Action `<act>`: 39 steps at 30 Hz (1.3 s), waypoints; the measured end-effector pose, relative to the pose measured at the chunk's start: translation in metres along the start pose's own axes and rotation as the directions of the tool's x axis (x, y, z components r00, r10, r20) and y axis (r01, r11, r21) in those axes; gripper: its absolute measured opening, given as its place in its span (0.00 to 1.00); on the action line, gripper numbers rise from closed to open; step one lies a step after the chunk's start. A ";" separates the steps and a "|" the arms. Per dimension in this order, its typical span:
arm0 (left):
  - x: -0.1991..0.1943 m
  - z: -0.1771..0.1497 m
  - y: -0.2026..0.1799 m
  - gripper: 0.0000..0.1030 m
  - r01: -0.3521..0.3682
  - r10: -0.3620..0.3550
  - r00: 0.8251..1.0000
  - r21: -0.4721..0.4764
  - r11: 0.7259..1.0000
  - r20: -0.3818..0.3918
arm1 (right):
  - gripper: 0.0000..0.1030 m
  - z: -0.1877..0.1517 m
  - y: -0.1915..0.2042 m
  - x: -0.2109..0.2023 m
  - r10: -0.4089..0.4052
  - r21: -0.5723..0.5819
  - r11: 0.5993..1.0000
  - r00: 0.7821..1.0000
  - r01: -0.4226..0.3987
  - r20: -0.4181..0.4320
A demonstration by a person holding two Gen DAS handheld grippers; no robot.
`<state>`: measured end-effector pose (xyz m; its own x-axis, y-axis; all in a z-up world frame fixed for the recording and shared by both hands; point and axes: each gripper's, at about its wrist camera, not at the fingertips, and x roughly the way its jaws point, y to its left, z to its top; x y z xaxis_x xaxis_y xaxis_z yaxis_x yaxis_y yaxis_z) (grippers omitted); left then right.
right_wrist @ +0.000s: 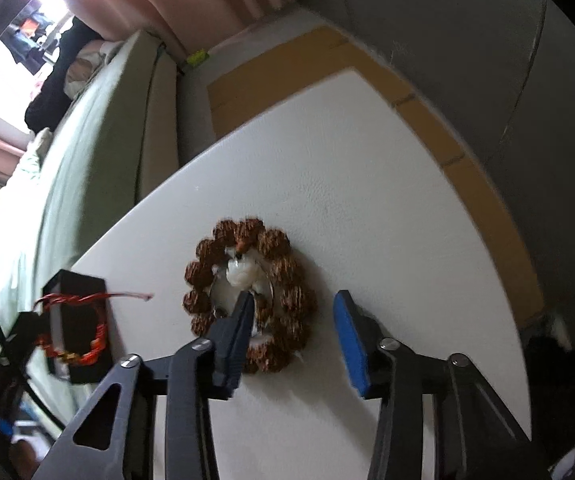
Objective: Organize jewelry
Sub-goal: 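Carry the wooden bead bracelet into the box with both grippers and release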
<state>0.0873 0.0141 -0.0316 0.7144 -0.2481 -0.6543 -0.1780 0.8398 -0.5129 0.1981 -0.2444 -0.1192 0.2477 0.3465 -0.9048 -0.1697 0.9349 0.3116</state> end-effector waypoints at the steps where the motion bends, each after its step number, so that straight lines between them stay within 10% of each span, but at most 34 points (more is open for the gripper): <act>1: -0.003 0.000 0.003 0.06 0.002 -0.002 1.000 -0.007 1.000 0.003 | 0.20 0.000 0.003 0.001 -0.009 -0.008 1.000 1.000 0.009 0.002; 12: -0.050 0.012 0.024 0.06 0.063 -0.054 0.994 -0.099 0.993 0.094 | 0.19 0.000 0.014 -0.048 0.237 0.000 0.971 0.963 -0.239 0.127; 26: -0.068 0.012 0.053 0.08 -0.042 0.060 0.989 -0.130 0.991 0.138 | 0.19 -0.012 0.063 -0.061 0.429 -0.076 0.903 0.885 -0.422 0.183; 28: -0.067 0.014 0.058 0.20 -0.083 0.102 0.987 -0.155 0.985 0.123 | 0.19 -0.014 0.070 -0.058 0.446 -0.082 0.895 0.876 -0.438 0.183; 31: -0.071 0.014 0.069 0.65 -0.102 0.131 0.982 -0.199 0.975 0.138 | 0.19 -0.018 0.081 -0.056 0.470 -0.088 0.883 0.864 -0.462 0.179; 39: -0.092 0.019 0.092 0.66 -0.099 0.152 0.969 -0.259 0.961 0.193 | 0.19 -0.024 0.098 -0.055 0.559 -0.139 0.829 0.811 -0.542 0.172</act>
<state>0.0178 0.1235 -0.0079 0.7960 -0.0192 -0.6050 -0.4175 0.7062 -0.5718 0.1448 -0.1740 -0.0461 0.2704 0.8171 -0.5091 -0.4074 0.5763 0.7084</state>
